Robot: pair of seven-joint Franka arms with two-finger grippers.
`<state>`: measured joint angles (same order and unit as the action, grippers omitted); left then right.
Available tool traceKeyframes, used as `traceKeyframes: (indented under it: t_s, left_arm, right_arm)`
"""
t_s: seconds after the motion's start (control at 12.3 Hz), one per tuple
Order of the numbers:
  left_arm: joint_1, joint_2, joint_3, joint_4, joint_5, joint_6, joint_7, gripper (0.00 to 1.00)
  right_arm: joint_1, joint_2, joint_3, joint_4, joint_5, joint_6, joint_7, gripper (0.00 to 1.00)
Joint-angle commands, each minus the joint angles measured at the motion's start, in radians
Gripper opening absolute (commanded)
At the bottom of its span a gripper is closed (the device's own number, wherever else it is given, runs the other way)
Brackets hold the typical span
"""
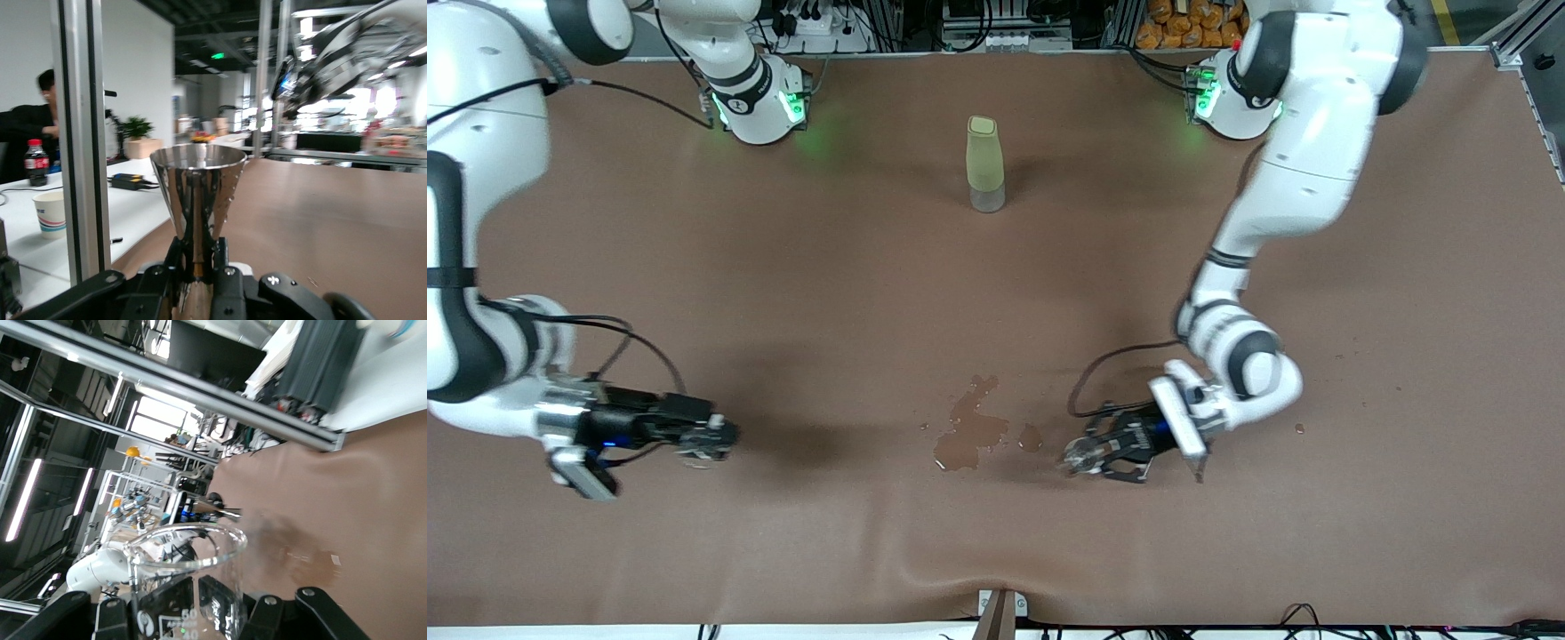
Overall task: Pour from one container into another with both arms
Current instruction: 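Carry the jigger back with the left gripper while the right gripper returns the beaker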
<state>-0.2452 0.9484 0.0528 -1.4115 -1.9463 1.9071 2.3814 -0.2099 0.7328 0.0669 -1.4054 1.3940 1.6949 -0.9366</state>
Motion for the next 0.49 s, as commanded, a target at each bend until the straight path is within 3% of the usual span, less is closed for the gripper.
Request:
traceKeyframes:
  t_s: [0.0, 0.41]
  left_arm:
    - [0.120, -0.074, -0.011, -0.115, 0.153, -0.152, -0.014, 0.00]
    - [0.318, -0.069, -0.010, -0.175, 0.420, -0.382, 0.001, 0.00]
  right_arm:
    - [-0.064, 0.028, 0.019, 0.006, -0.065, 0.000, -0.153, 0.00]
    - [-0.123, 0.147, -0.002, 0.006, -0.124, 0.008, -0.584, 0.00]
